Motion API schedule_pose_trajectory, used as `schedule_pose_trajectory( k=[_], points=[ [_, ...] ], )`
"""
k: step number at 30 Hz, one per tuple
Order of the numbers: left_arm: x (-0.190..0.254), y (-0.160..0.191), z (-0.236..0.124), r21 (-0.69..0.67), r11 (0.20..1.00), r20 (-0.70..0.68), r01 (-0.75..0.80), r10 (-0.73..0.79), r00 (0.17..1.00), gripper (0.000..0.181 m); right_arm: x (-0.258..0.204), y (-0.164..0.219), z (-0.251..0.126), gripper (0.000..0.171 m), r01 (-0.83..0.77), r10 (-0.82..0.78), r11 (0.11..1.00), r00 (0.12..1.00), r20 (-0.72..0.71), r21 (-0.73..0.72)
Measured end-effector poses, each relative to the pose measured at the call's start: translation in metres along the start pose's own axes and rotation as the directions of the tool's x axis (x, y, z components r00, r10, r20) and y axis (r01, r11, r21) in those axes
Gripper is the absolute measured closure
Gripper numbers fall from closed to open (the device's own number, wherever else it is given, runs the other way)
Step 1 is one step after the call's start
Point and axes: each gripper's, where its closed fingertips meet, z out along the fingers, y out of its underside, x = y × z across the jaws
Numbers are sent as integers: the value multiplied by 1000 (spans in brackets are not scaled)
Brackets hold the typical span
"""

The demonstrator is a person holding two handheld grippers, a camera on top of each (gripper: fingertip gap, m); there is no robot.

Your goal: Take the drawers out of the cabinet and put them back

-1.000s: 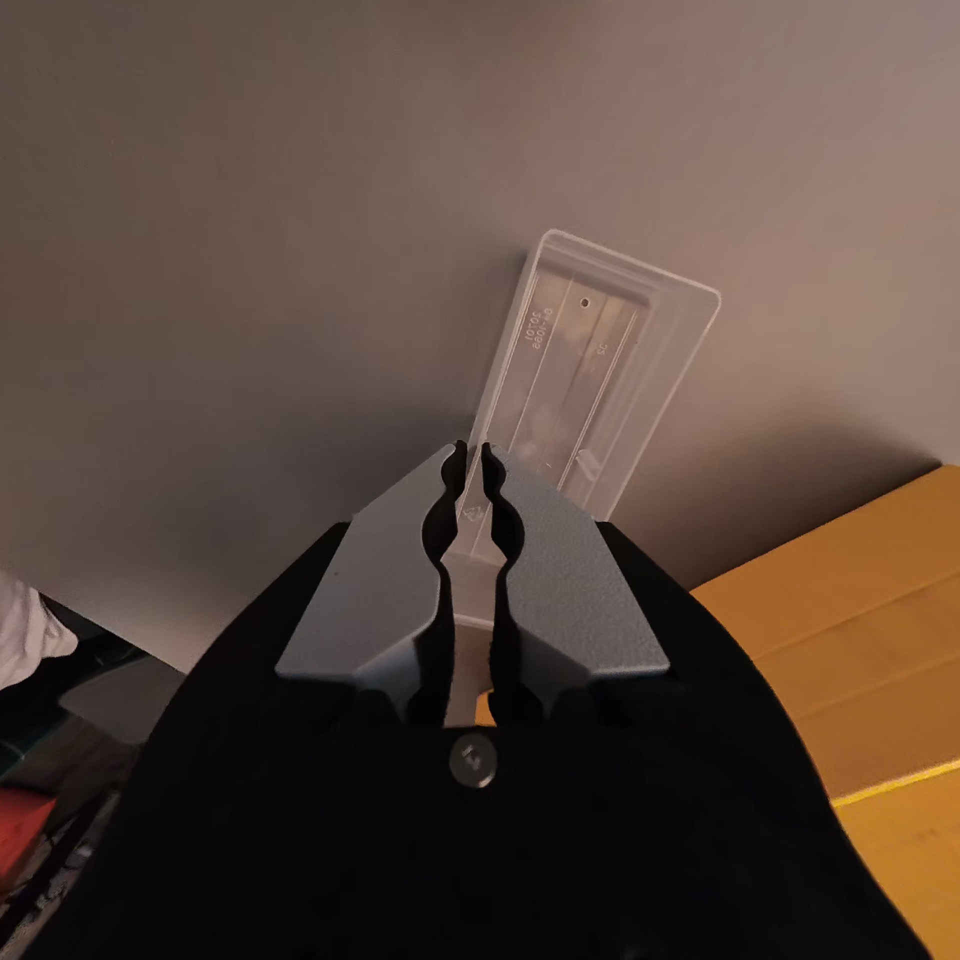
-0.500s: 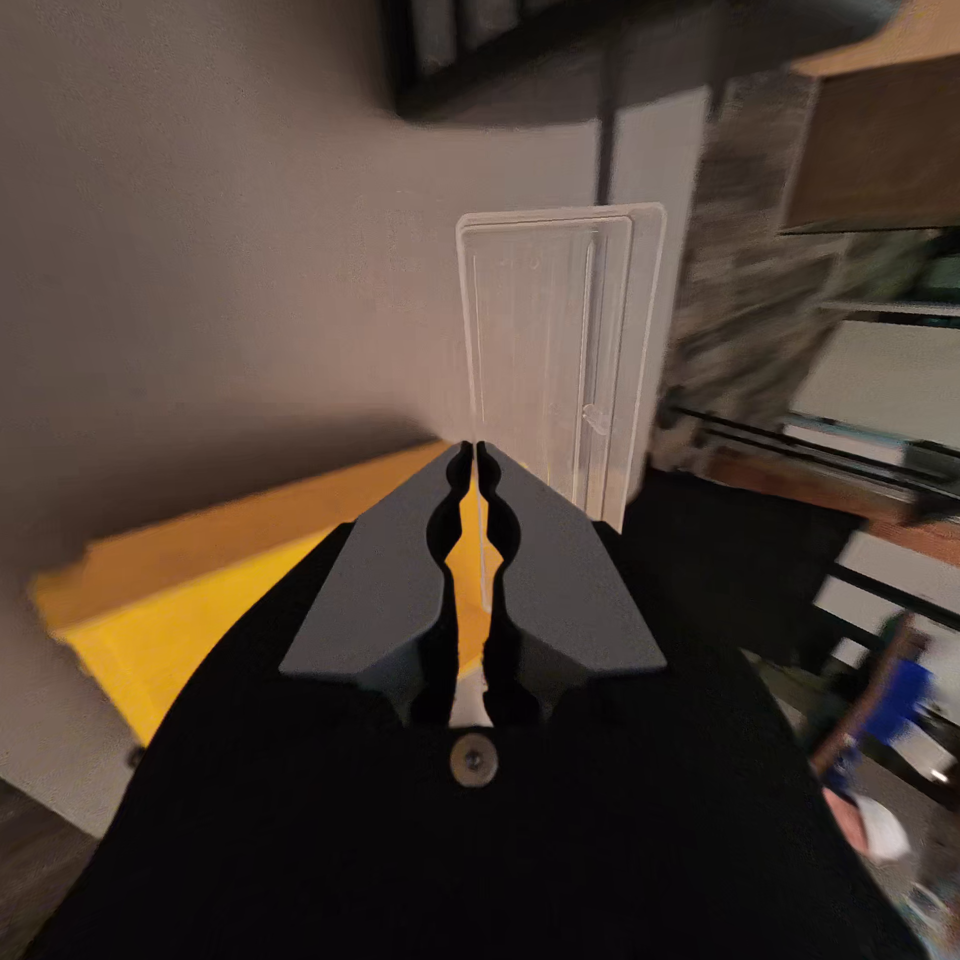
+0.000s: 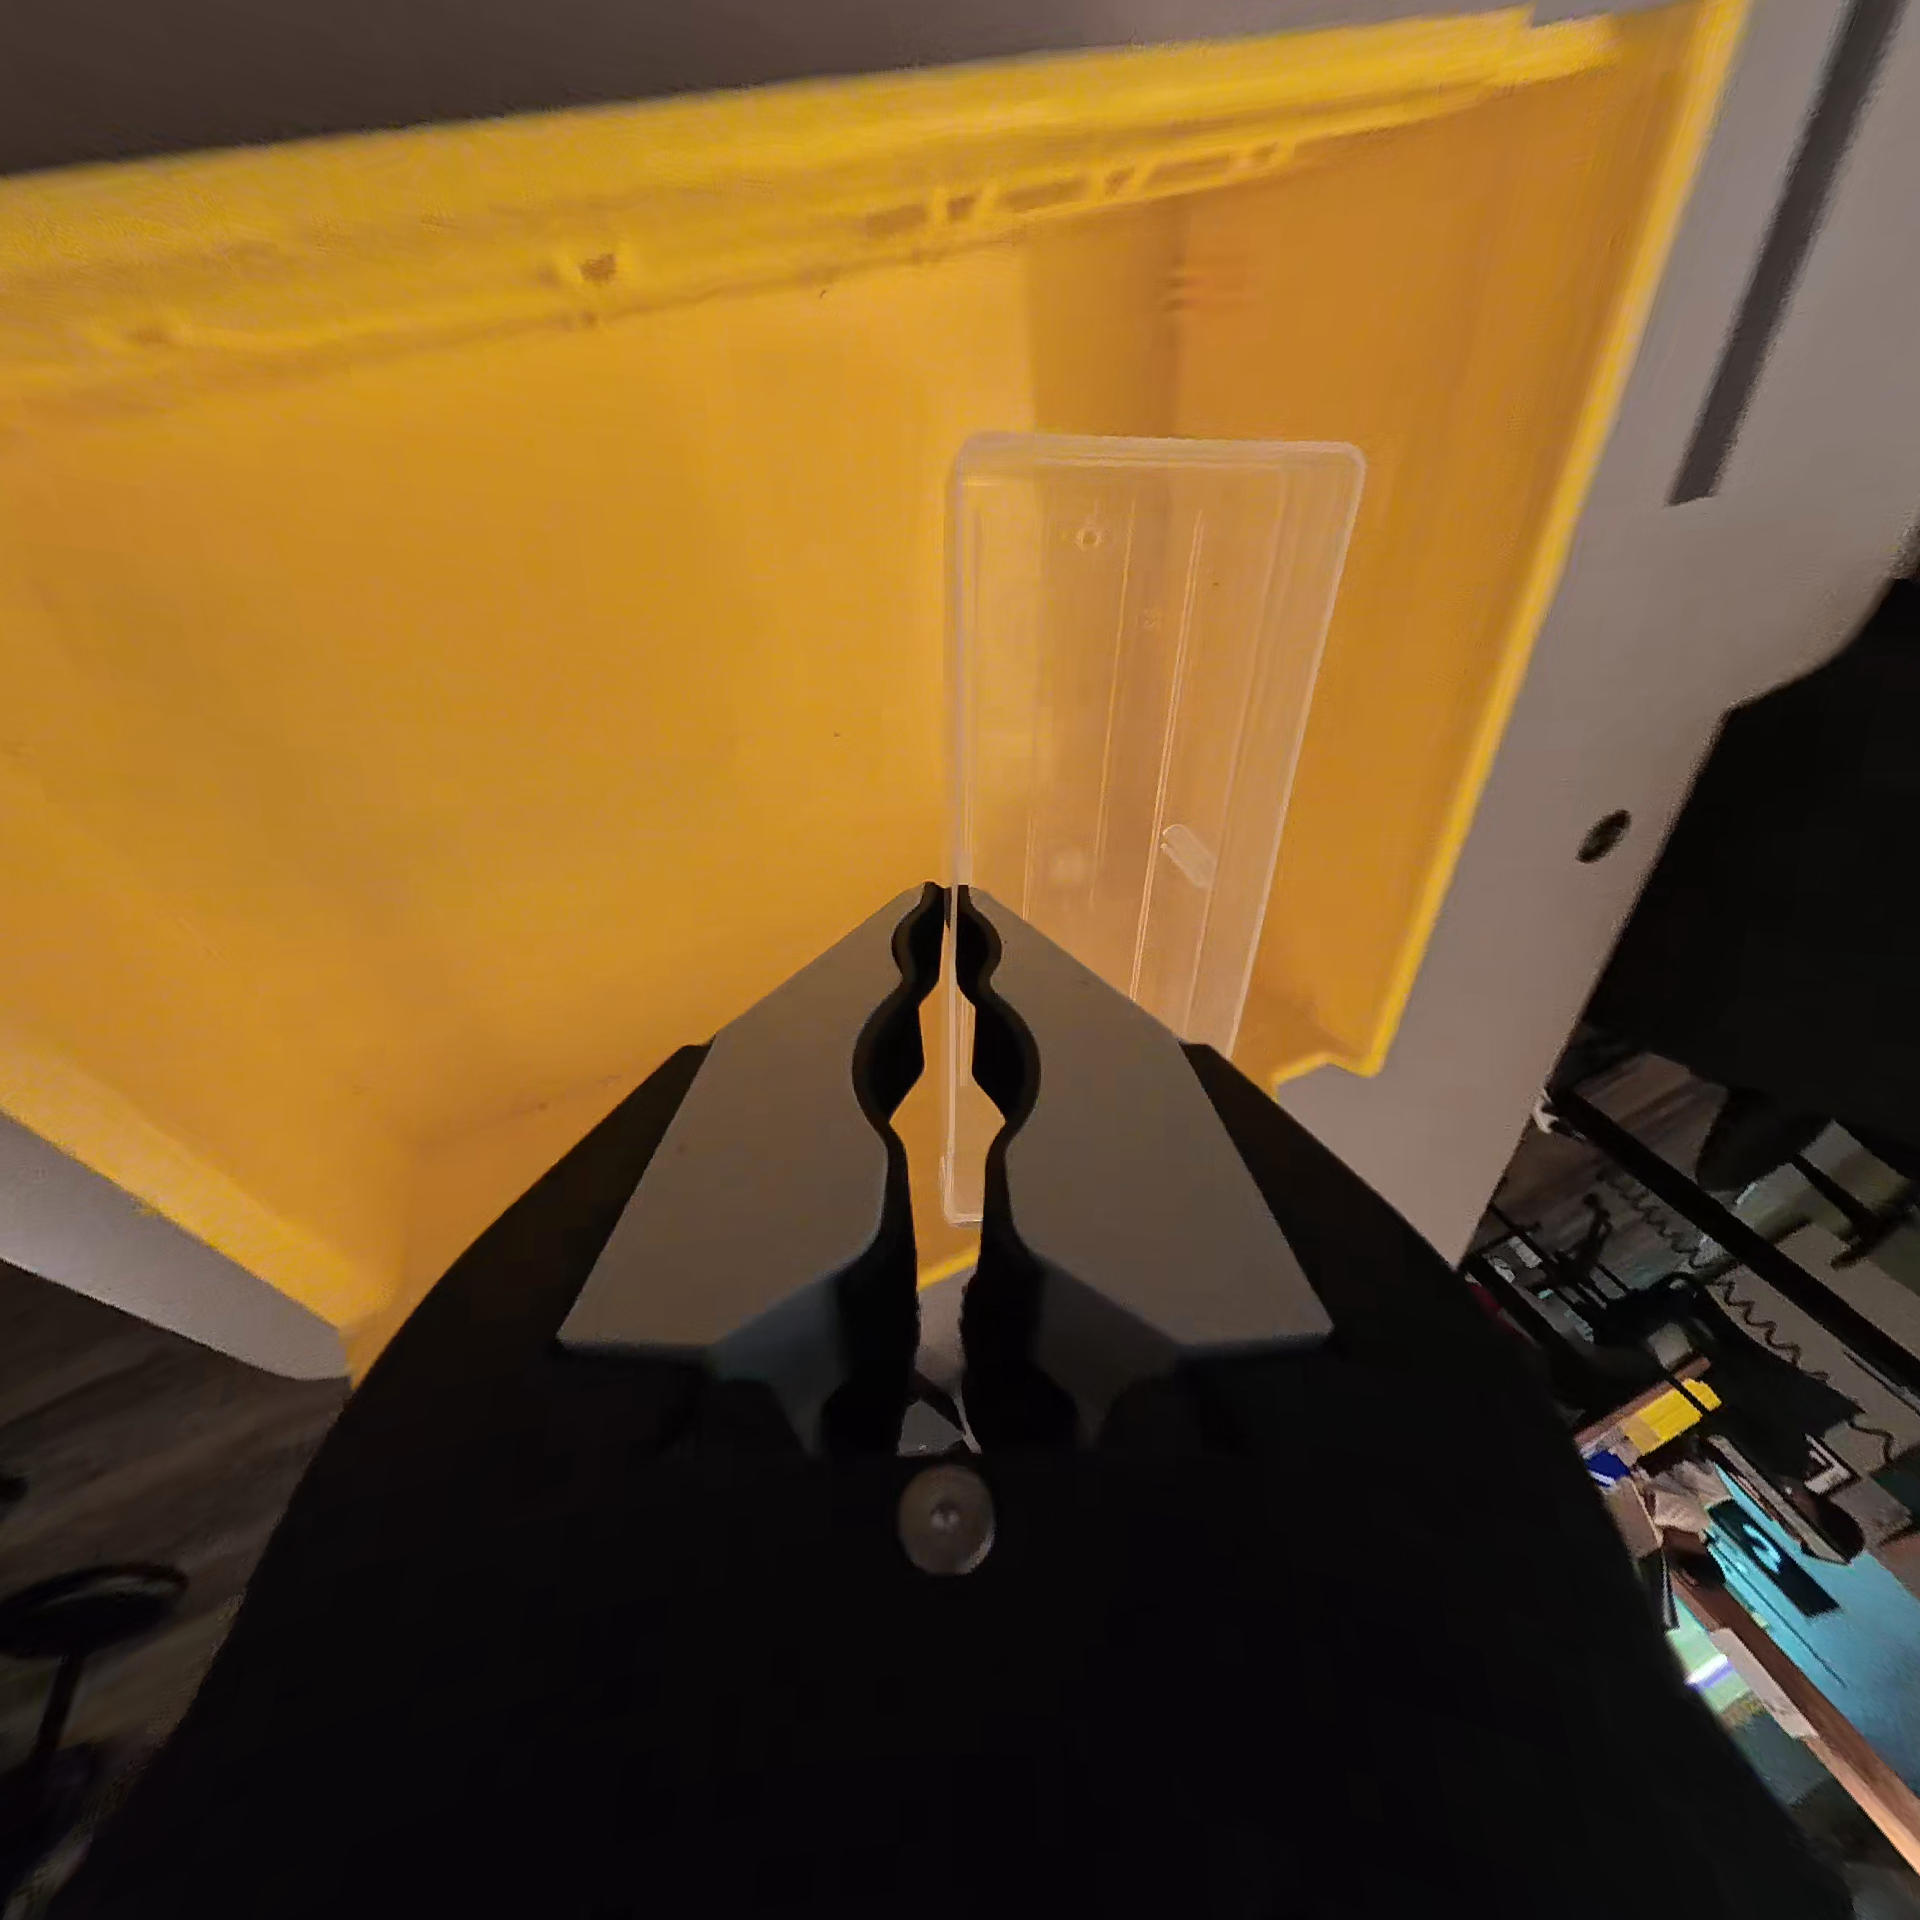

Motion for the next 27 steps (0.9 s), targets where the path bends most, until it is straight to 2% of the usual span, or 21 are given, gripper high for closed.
schedule_pose_trajectory(
  k=[5, 10, 16, 21, 23, 27],
  points=[
    [0, 0, 0, 3, 1000, -6, 8, -8, 1000, 181, 1, -1, 39, 171, 55, -55, 998, 998, 42, 3],
    [0, 0, 0, -7, 1000, 8, 7, -7, 1000, 181, 4, -17, 59, 171, 89, -94, 994, 991, 90, 59],
    [0, 0, 0, -22, 1000, 30, 0, 1, 1000, 181, 15, -12, 77, 170, 130, -132, 991, 989, 71, 23],
    [0, 0, 0, -20, 1000, 27, 3, -2, 1000, 181, 23, -5, 78, 164, 133, -132, 991, 991, 34, -27],
    [0, 0, 0, -21, 1000, 28, 0, 1, 1000, 181, 28, 1, 75, 149, 122, -123, 991, 992, -2, -53],
    [0, 0, 0, -16, 1000, 22, -2, 2, 1000, 181, 31, 8, 51, 148, 89, -93, 994, 994, -60, -59]
  ],
)
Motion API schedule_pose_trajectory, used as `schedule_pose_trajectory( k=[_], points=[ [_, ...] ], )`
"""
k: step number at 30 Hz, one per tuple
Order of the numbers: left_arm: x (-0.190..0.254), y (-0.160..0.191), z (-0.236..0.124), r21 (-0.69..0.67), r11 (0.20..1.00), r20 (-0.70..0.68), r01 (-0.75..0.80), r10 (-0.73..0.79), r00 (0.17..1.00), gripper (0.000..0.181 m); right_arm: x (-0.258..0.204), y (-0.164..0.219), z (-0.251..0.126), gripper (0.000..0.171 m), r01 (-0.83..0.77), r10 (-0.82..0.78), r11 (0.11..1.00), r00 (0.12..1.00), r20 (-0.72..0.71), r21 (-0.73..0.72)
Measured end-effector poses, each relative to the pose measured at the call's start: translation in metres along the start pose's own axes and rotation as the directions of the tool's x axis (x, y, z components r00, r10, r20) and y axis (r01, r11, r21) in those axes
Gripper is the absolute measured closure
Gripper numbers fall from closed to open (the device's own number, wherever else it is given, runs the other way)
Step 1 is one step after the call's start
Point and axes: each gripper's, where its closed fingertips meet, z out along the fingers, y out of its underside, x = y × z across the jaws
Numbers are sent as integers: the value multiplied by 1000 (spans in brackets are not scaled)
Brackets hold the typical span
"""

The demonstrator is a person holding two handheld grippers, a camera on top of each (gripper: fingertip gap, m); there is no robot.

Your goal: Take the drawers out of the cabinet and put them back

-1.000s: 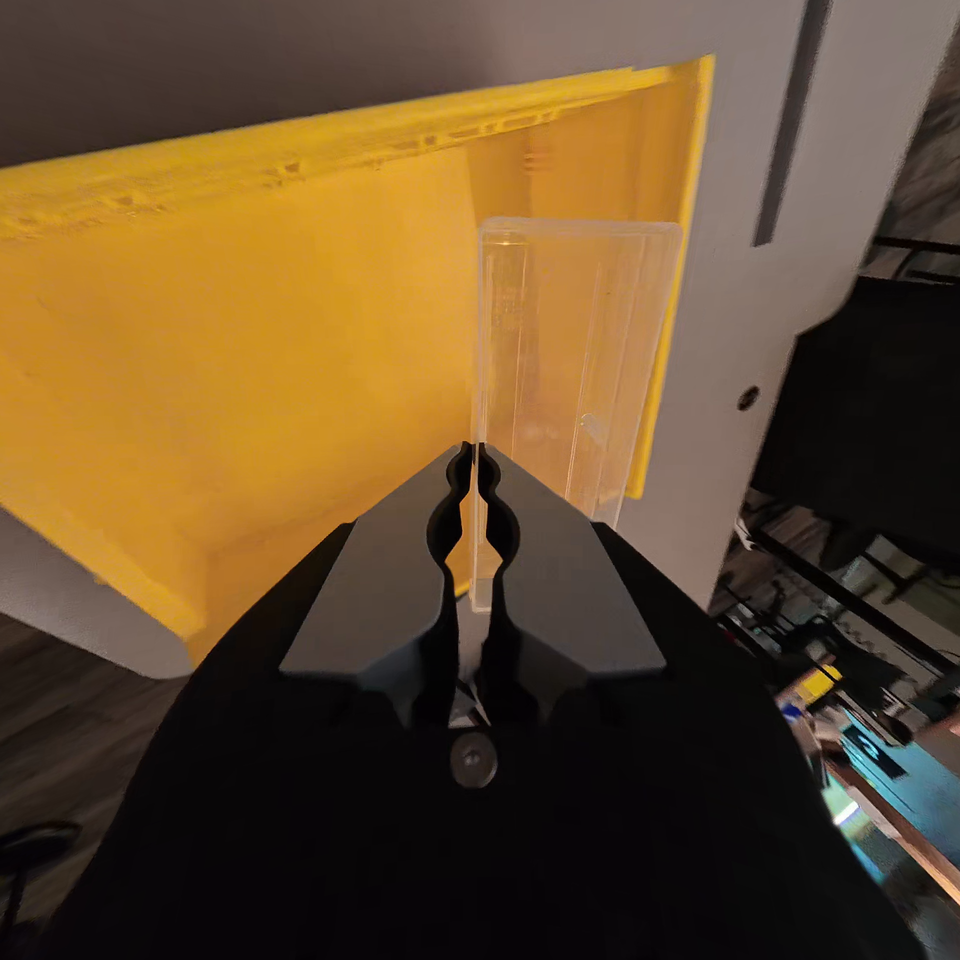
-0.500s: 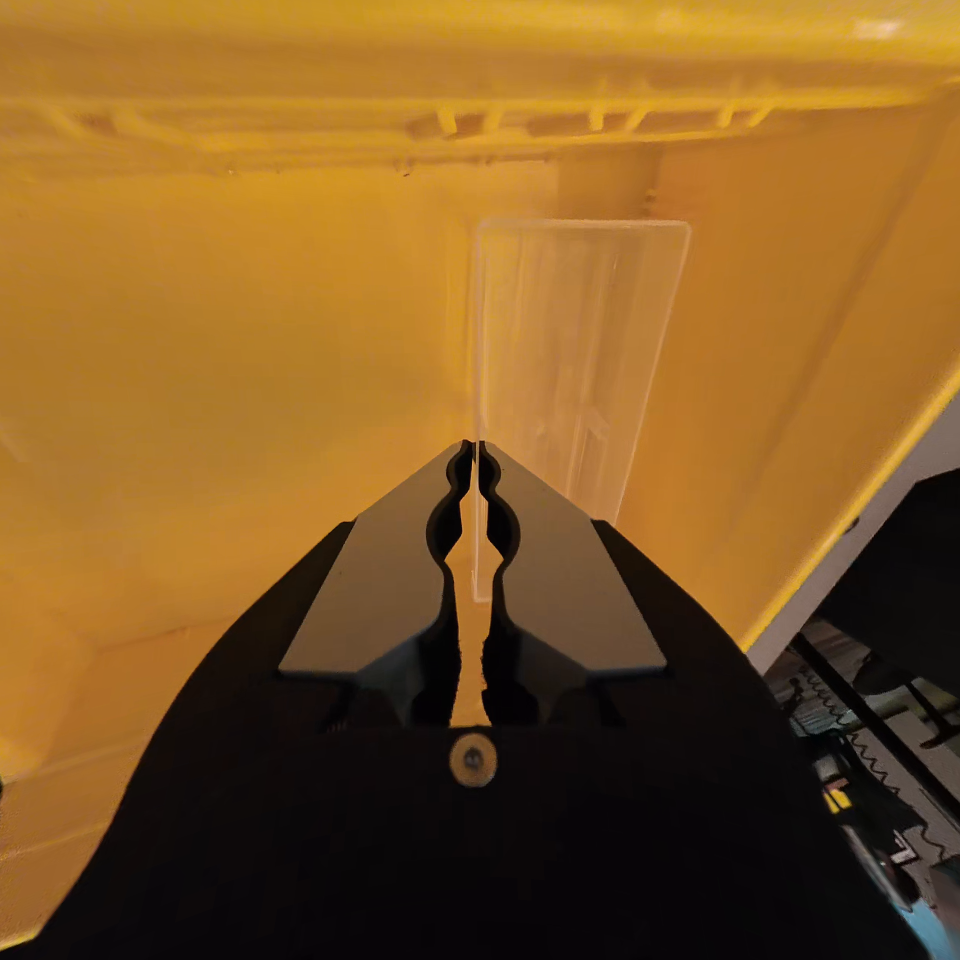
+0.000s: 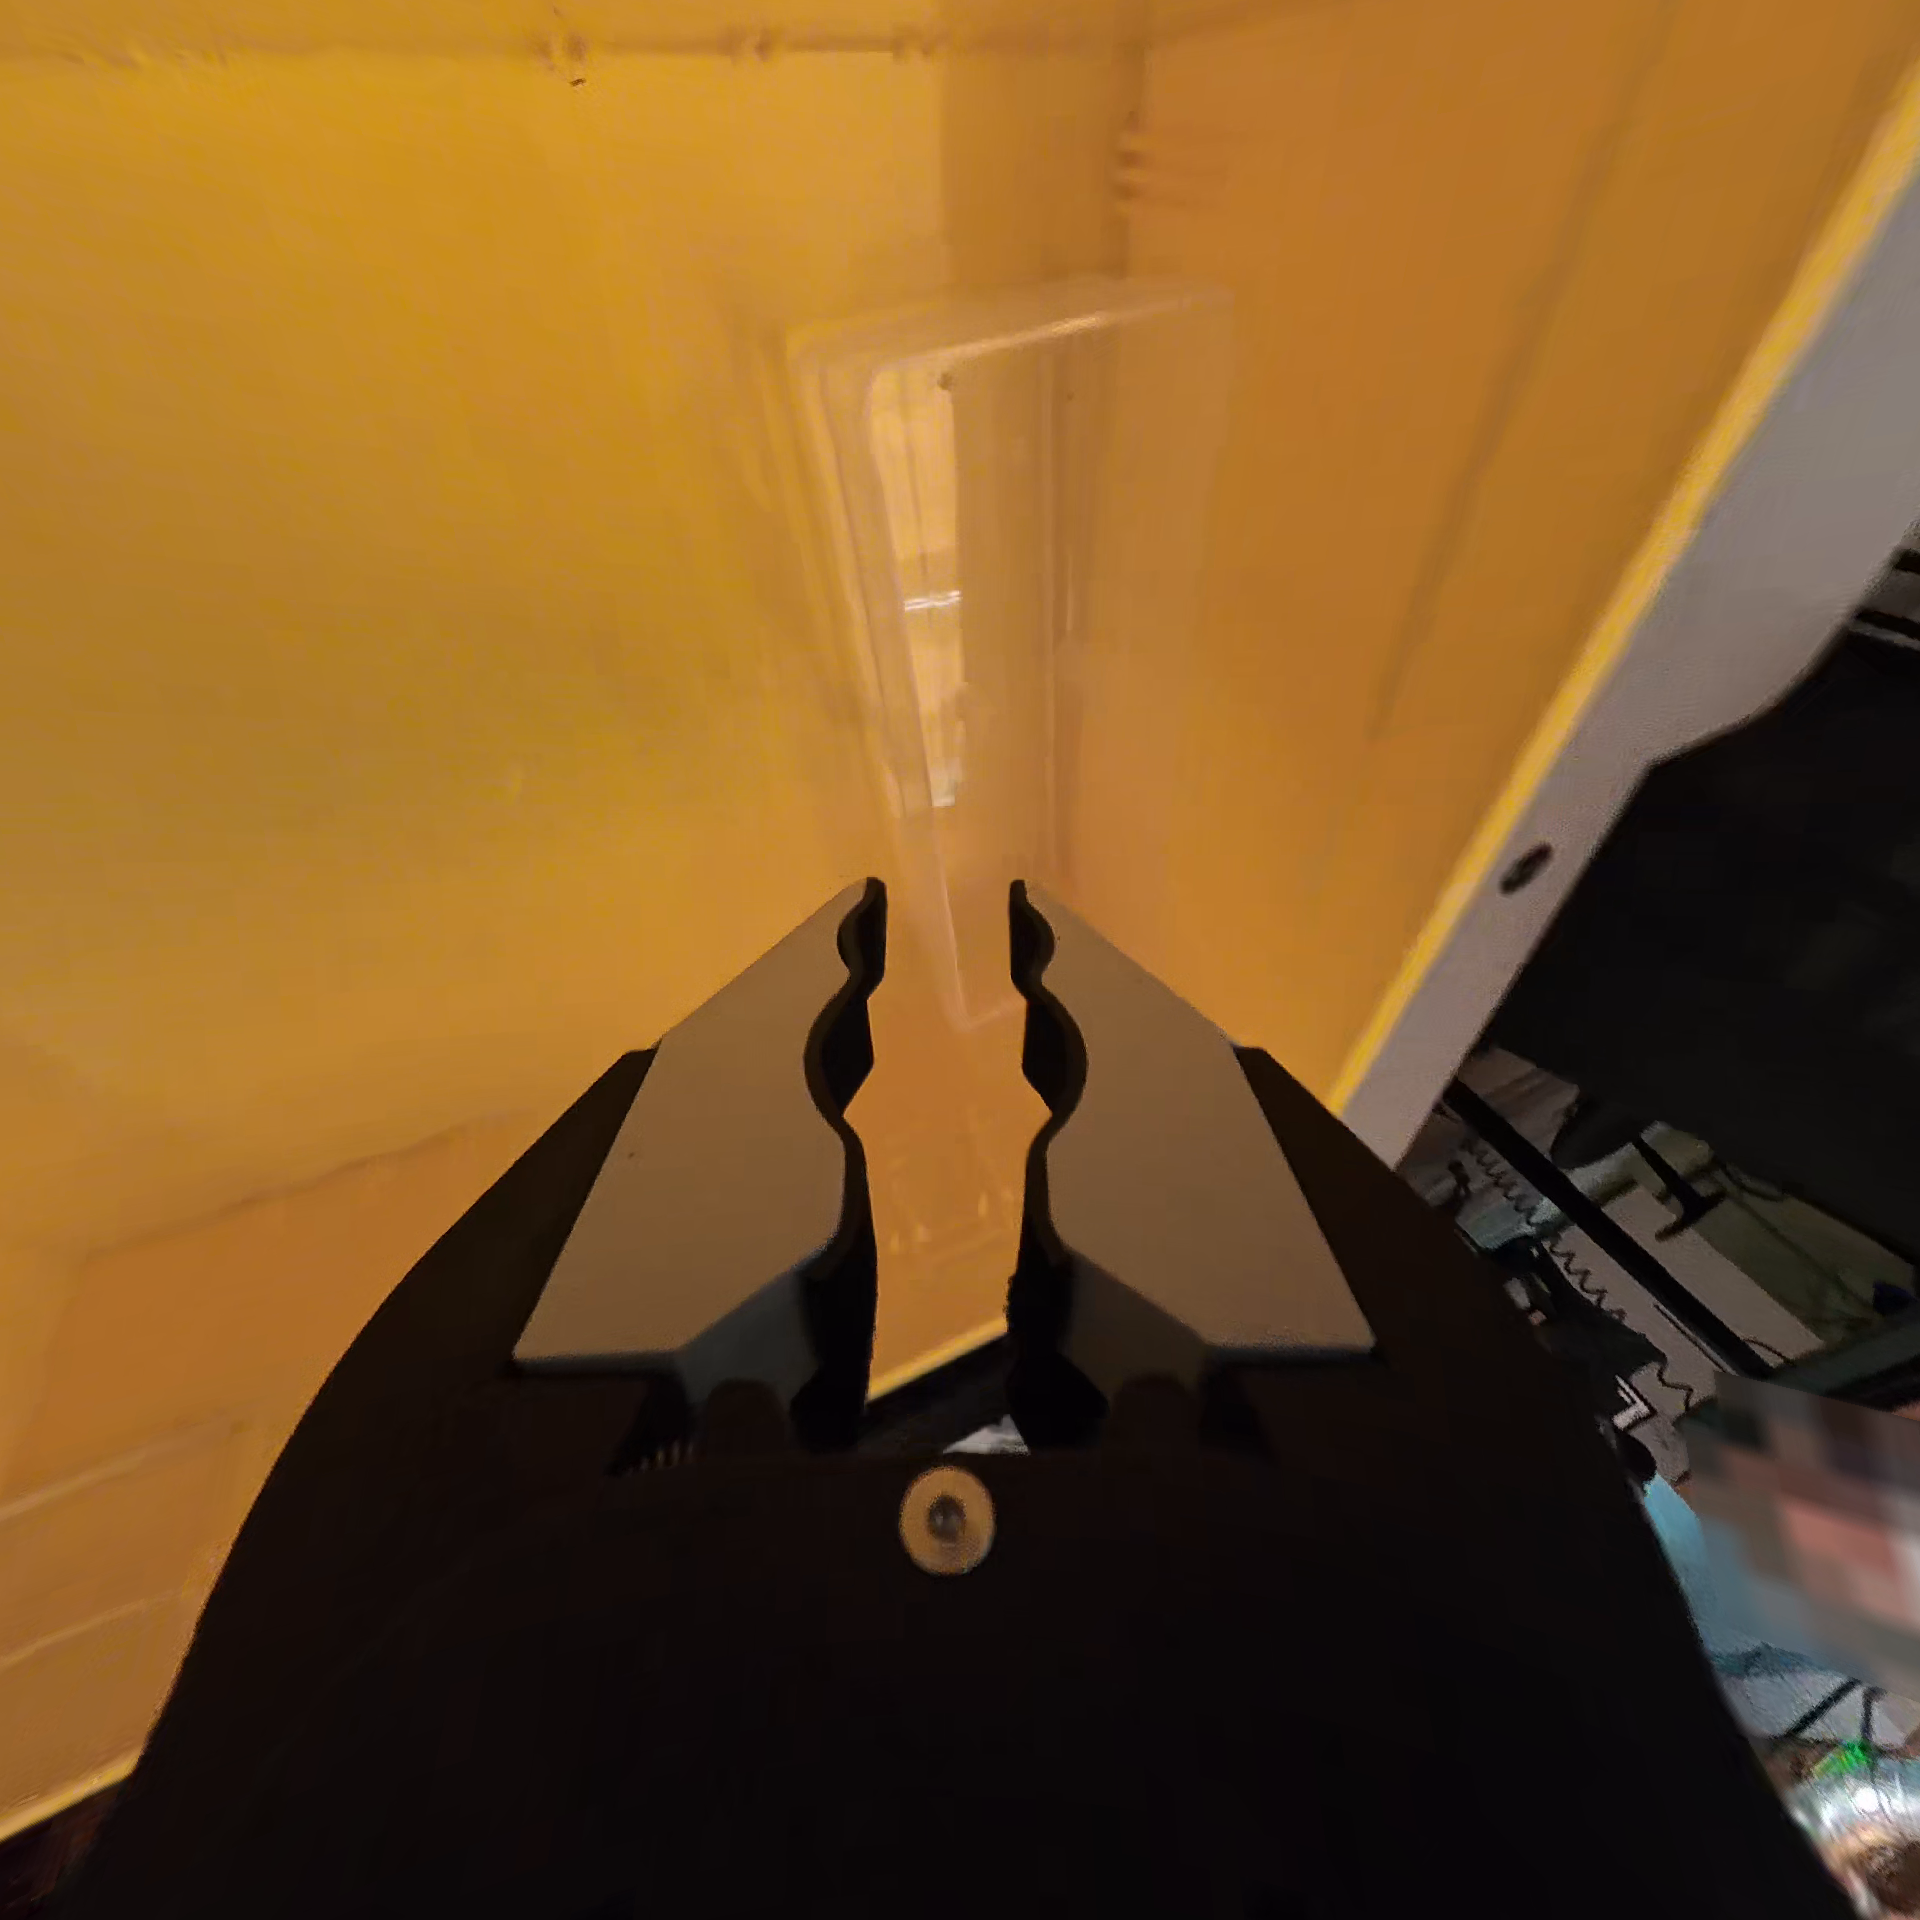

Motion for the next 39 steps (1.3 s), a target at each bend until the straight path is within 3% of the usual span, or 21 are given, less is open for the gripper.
schedule_pose_trajectory(
  k=[5, 7, 10, 13, 14, 15, 17, 19, 25, 31, 39],
  points=[
    [0, 0, 0, 15, 1000, -17, 0, 0, 1000, 181, 37, 6, -76, 143, -156, 168, 986, 947, -275, 64],
    [0, 0, 0, 23, 1000, -28, 4, -4, 1000, 181, 59, -1, -126, 151, -197, 227, 974, 848, -478, 113],
    [1, 0, 0, 31, 999, -40, 9, -8, 999, 181, 76, -37, -206, 150, -211, 342, 939, 648, -680, 272],
    [1, 0, 0, 39, 999, -49, 11, -9, 999, 181, 65, -107, -257, 130, -155, 504, 847, 538, -675, 509],
    [1, 0, 0, 42, 999, -54, 12, -10, 999, 181, 54, -136, -257, 117, -144, 529, 819, 563, -635, 555],
    [1, 0, 0, 45, 999, -59, 13, -11, 998, 181, 44, -163, -254, 117, -143, 549, 798, 573, -609, 585],
    [1, 0, -1, 51, 999, -70, 14, -11, 997, 181, 27, -220, -244, 118, -95, 540, 791, 574, -616, 605],
    [1, -1, -1, 57, 998, -83, 23, -18, 996, 181, 14, -280, -231, 130, 12, 504, 788, 561, -656, 616],
    [1, -1, -1, 68, 997, -100, 31, -24, 995, 181, -7, -432, -174, 132, 307, 270, 837, 488, -830, 452],
    [1, -1, -1, 66, 998, -98, 22, -16, 995, 181, 11, -475, -173, 139, 321, 340, 790, 478, -810, 522],
    [1, -1, -1, 63, 998, -96, 23, -17, 995, 181, 20, -485, -149, 147, 395, 194, 848, 389, -901, 353]
  ],
)
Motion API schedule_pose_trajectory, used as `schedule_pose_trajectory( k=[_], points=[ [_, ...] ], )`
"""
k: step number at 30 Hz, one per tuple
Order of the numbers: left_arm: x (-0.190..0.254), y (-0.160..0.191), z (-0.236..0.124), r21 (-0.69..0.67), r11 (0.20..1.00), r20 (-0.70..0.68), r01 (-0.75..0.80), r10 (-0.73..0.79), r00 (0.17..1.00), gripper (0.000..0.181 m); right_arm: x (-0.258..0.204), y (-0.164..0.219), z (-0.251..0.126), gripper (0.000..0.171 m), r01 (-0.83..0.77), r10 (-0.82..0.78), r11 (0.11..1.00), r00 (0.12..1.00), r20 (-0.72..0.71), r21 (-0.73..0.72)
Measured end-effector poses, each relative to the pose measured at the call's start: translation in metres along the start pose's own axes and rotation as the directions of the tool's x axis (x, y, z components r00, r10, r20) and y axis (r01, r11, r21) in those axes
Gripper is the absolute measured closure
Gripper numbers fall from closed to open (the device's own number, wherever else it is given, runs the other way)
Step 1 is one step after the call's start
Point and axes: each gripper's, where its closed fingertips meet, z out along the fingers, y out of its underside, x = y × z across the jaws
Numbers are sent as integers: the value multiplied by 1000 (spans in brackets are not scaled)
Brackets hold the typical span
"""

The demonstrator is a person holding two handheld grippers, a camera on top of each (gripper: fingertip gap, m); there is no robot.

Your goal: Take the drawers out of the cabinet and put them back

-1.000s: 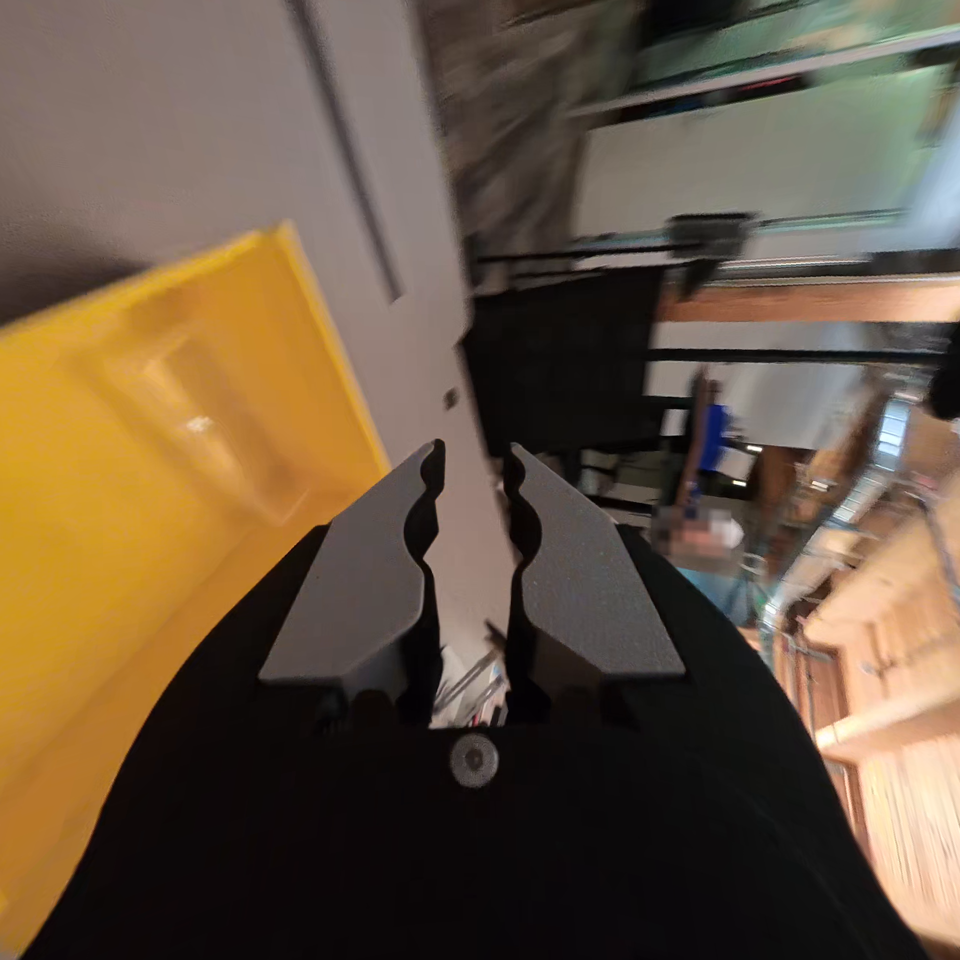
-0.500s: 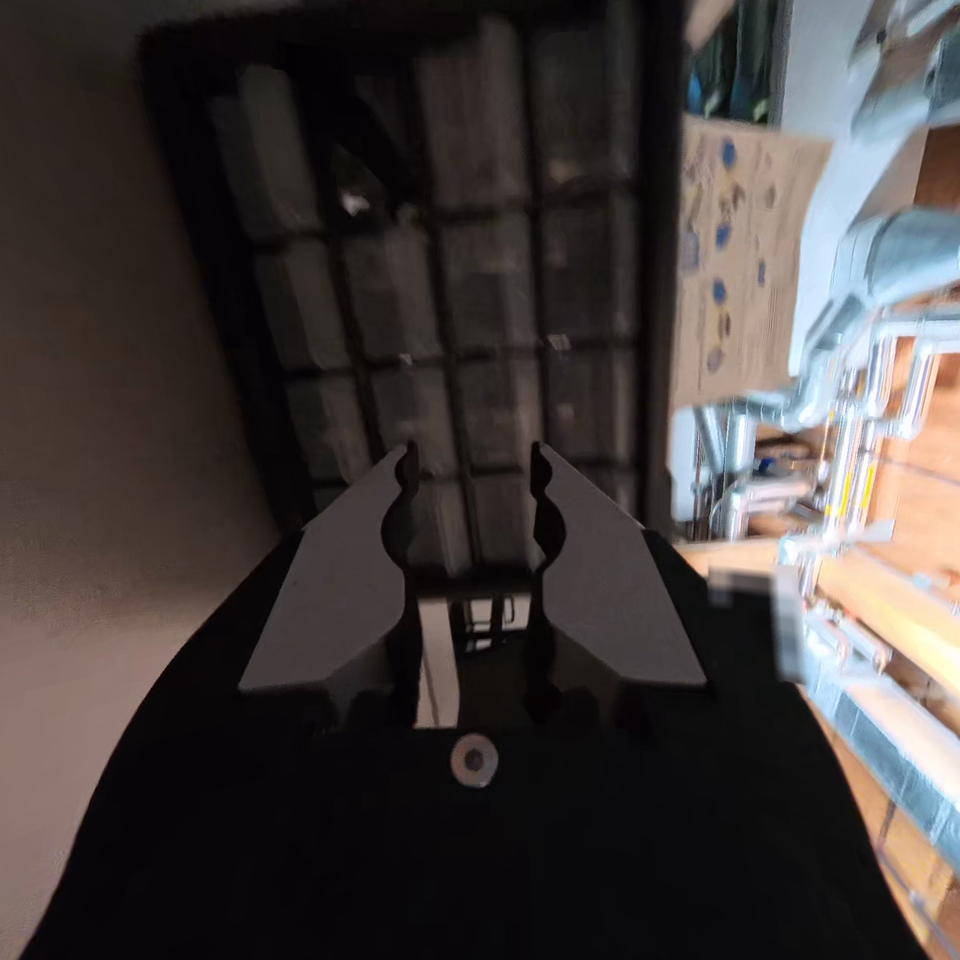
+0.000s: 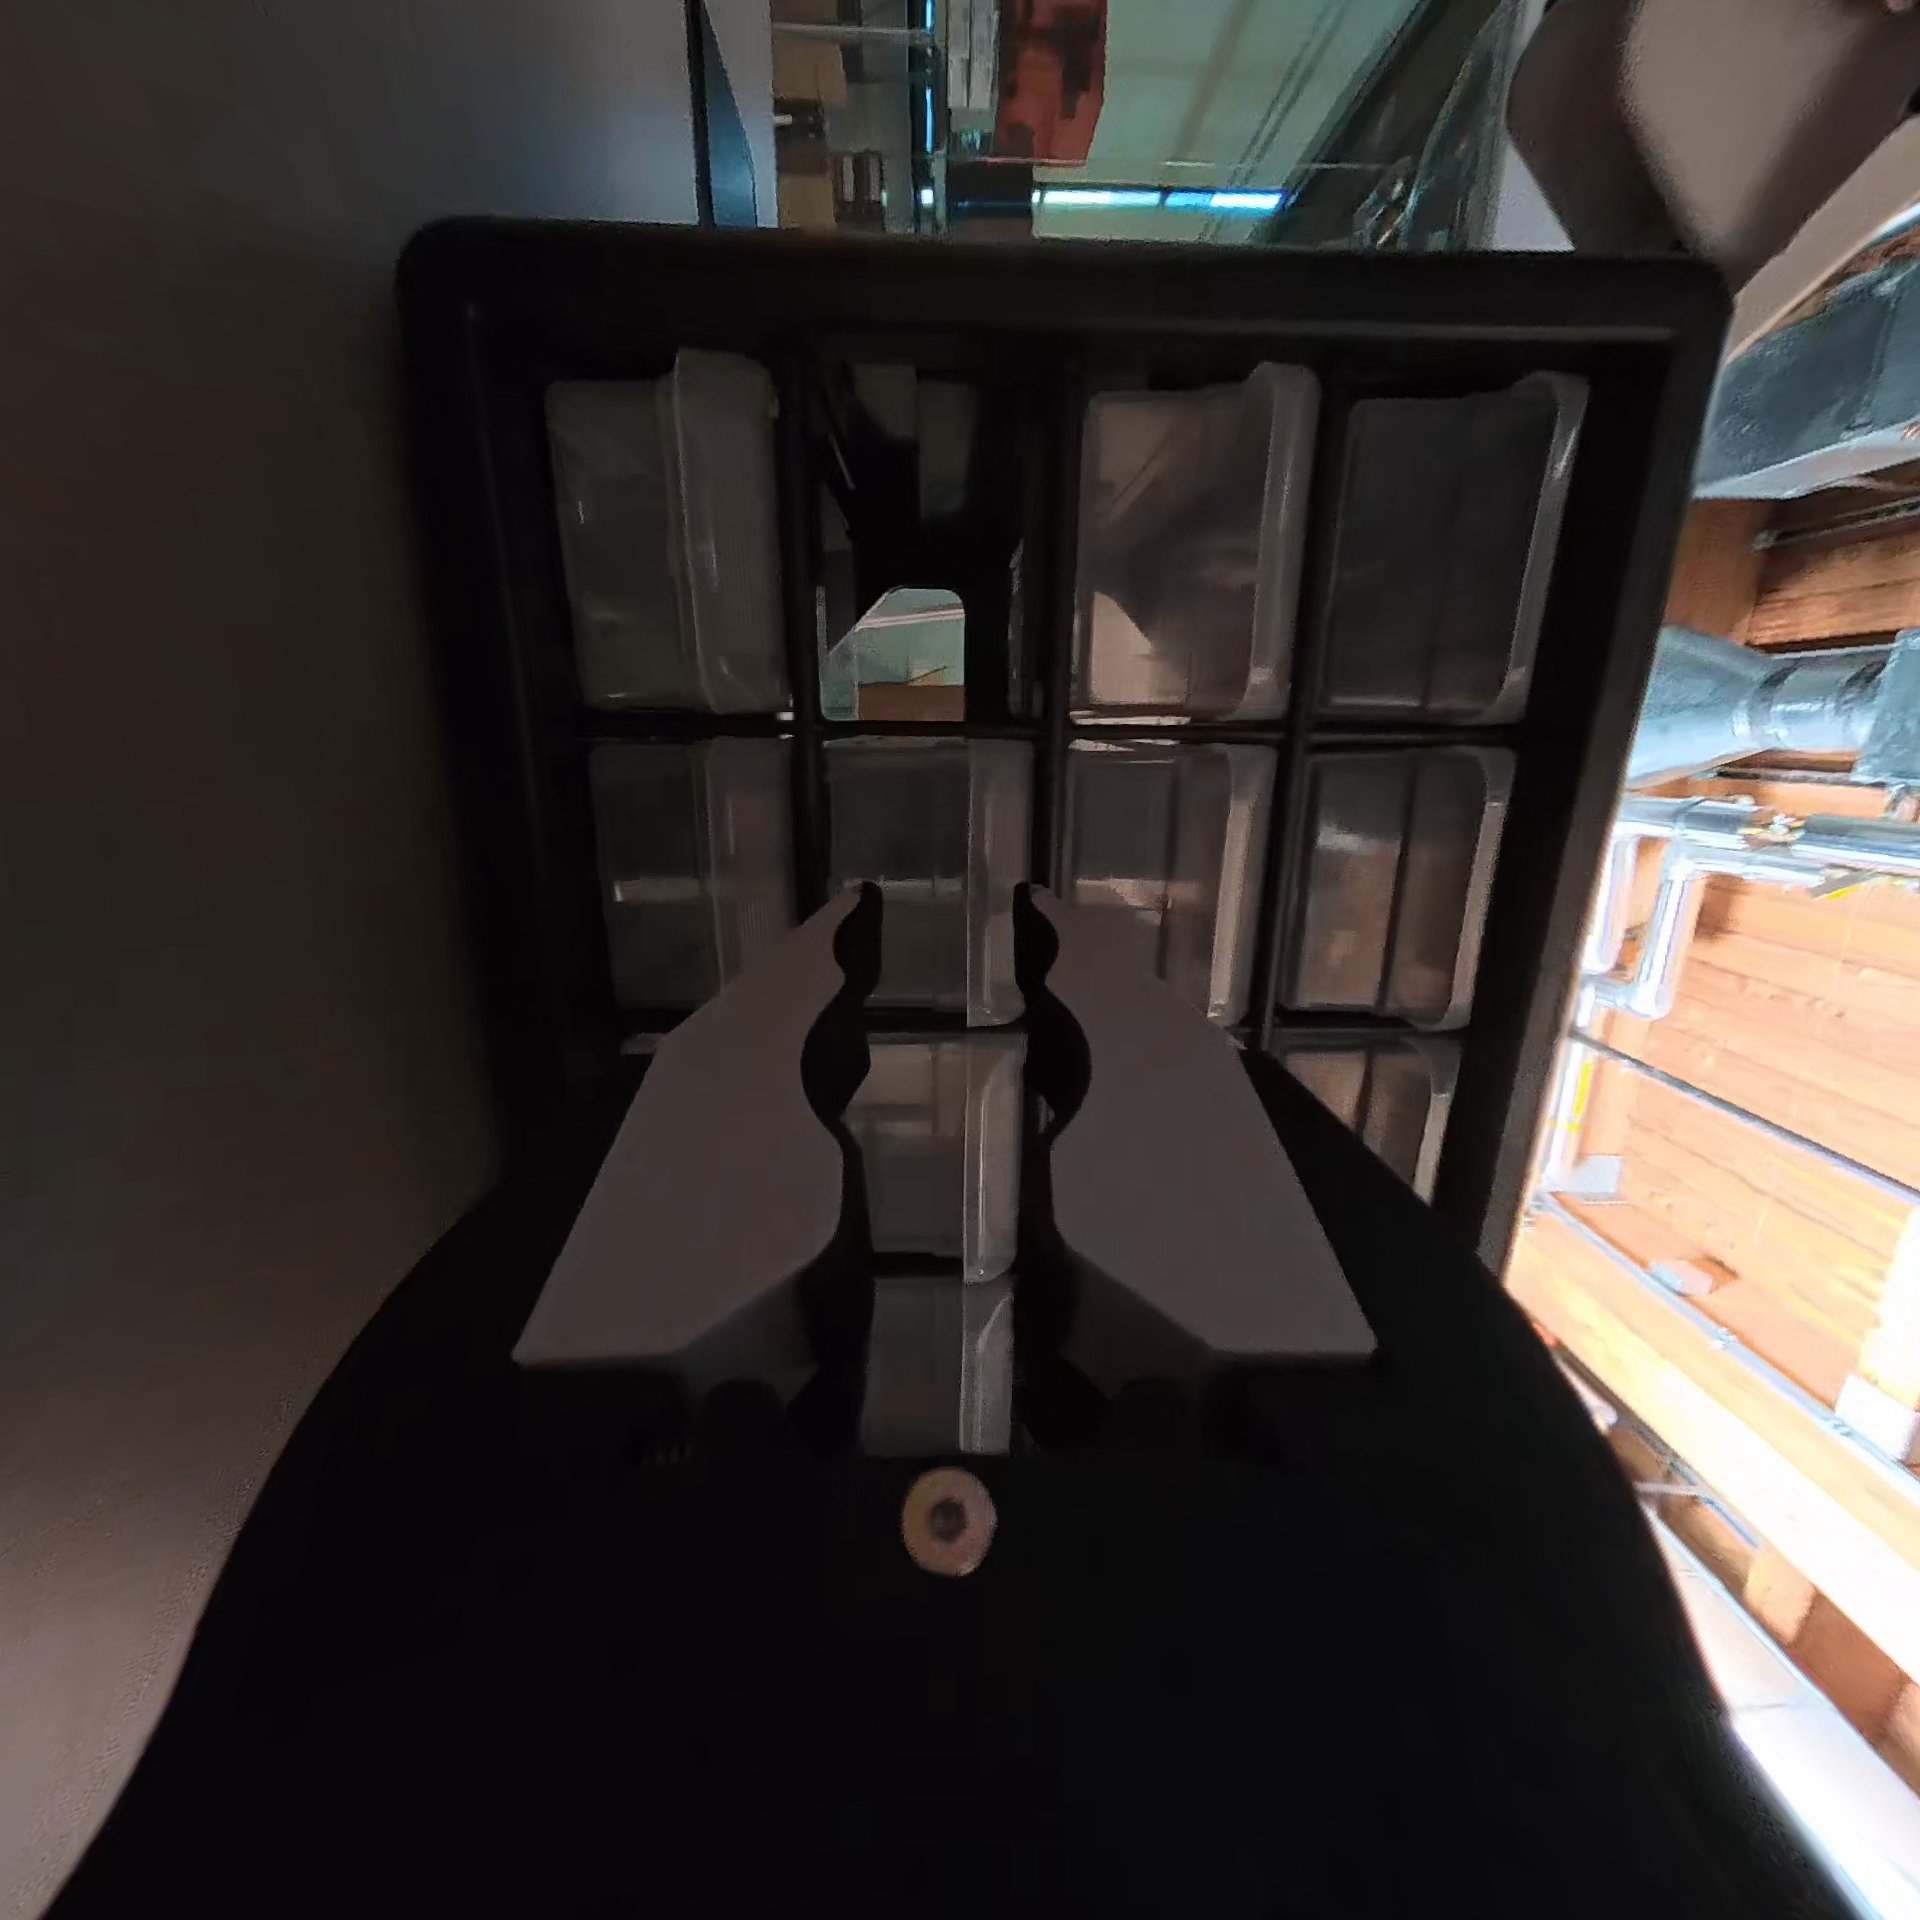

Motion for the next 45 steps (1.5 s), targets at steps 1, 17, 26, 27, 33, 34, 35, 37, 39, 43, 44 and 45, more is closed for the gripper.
schedule_pose_trajectory(
  k=[1, 17, 26, 27, 33, 34, 35, 37, 39, 43, 44, 45],
  points=[
    [0, 0, 0, -2, 1000, 2, -3, 3, 1000, 181, 2, 0, 1, 150, 11, -11, 1000, 1000, -13, 5],
    [0, 0, 0, 0, 1000, 1, 0, 0, 1000, 181, 12, -10, -30, 164, 30, -26, 997, 998, -59, 72],
    [0, 0, 0, 3, 1000, -4, 5, -5, 1000, 181, 15, -33, -78, 162, -30, 28, 989, 999, 16, 146],
    [0, 0, 0, 4, 1000, -4, 6, -6, 1000, 181, 14, -35, -79, 153, -69, 62, 986, 997, 51, 153],
    [0, 0, 0, -2, 1000, 3, 5, -5, 1000, 181, 15, -33, -69, 134, -169, 143, 980, 967, 211, 109],
    [0, 0, 0, -2, 1000, 3, 5, -5, 1000, 181, 14, -34, -68, 136, -169, 139, 980, 961, 239, 108],
    [0, 0, 0, -1, 1000, 2, 6, -6, 1000, 181, 12, -35, -67, 142, -157, 123, 981, 956, 268, 110],
    [0, 0, 0, 2, 1000, -1, 9, -9, 1000, 181, 5, -36, -67, 146, -131, 90, 986, 938, 335, 102],
    [0, 0, 0, 3, 1000, -3, 10, -10, 1000, 181, -5, -35, -68, 144, -123, 78, 988, 913, 399, 89],
    [0, 0, 0, 0, 1000, -1, 6, -6, 1000, 181, -8, -29, -65, 140, -133, 105, 990, 898, 427, 37],
    [0, 0, 0, 0, 1000, -1, 6, -6, 1000, 181, -8, -29, -64, 141, -135, 110, 991, 894, 435, 27],
    [0, 0, 0, 1, 1000, -1, 7, -7, 1000, 181, -9, -29, -65, 141, -126, 105, 992, 892, 440, 18]
  ],
)
